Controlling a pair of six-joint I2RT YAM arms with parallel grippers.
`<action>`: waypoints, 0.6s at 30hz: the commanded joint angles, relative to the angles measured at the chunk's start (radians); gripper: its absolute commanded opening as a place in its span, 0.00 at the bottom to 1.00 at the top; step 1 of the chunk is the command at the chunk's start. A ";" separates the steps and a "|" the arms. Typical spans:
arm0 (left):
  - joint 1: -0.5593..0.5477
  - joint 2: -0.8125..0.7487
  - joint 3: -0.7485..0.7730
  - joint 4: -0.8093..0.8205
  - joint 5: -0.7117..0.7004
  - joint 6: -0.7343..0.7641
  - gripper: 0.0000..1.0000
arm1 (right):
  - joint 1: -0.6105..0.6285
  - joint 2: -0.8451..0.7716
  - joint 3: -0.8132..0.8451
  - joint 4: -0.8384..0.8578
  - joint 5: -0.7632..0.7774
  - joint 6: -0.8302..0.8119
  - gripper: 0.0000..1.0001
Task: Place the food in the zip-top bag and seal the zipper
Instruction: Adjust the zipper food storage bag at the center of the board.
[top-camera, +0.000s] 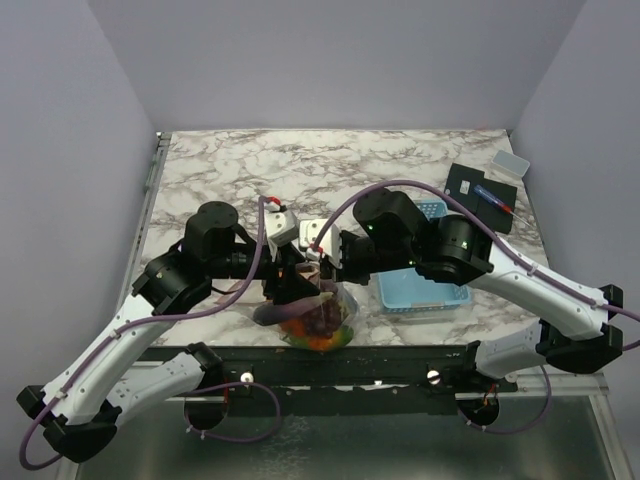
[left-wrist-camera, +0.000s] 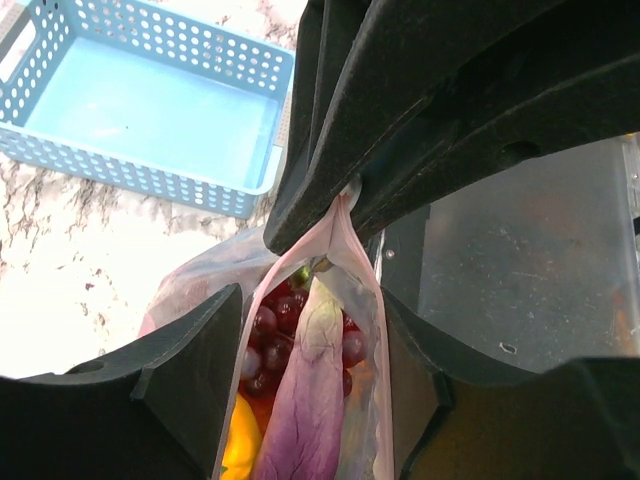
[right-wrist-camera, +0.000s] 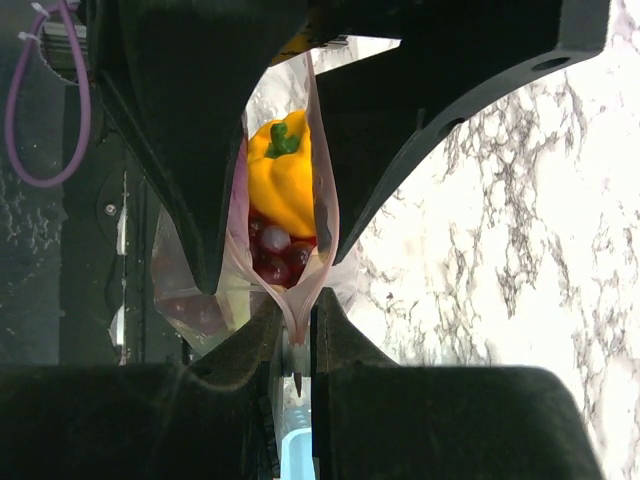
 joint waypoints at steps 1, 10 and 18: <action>-0.021 0.011 0.029 -0.061 -0.061 0.020 0.54 | -0.001 0.016 0.079 -0.013 0.042 0.054 0.01; -0.067 0.017 0.021 -0.094 -0.130 0.023 0.31 | -0.001 0.034 0.122 -0.052 0.056 0.081 0.00; -0.089 0.008 0.024 -0.096 -0.150 0.047 0.00 | -0.001 0.032 0.113 -0.046 0.075 0.096 0.03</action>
